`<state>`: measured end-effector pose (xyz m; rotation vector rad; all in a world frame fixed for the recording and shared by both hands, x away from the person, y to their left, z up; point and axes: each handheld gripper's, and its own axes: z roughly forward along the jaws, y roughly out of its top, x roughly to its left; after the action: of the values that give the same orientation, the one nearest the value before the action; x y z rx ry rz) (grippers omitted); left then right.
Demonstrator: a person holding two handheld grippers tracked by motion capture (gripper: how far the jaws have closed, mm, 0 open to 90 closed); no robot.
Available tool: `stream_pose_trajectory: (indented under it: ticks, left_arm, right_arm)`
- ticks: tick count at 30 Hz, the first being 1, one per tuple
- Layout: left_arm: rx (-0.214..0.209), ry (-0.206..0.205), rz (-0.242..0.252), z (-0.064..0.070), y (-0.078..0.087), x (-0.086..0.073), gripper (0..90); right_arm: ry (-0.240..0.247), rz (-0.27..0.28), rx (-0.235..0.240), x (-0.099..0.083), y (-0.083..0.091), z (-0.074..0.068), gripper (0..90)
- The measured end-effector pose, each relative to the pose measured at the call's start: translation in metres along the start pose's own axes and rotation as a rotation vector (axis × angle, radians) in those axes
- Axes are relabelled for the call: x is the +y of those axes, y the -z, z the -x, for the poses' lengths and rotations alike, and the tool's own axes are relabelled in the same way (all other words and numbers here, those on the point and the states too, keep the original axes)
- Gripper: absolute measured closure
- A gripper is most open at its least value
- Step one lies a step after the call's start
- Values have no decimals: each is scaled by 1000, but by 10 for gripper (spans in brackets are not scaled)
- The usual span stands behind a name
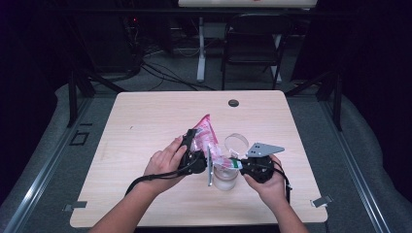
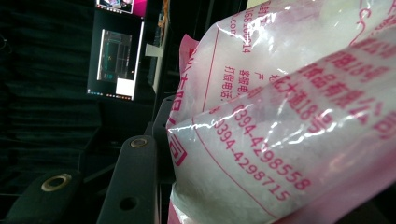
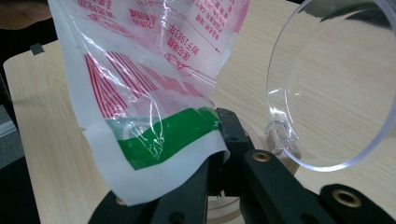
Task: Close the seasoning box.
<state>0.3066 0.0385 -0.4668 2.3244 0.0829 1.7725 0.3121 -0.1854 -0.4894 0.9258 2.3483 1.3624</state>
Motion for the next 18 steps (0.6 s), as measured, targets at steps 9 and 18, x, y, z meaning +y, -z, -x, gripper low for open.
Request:
stream_pose_trajectory:
  ticks: [9, 18]
  left_arm:
    - [1, -3, -3, -1, 1, 1, 612]
    - [2, -2, 0, -1, 1, 1, 612]
  right_arm:
    - [0, 1, -1, 0, 0, 0, 900]
    - [1, 2, -1, 0, 0, 0, 900]
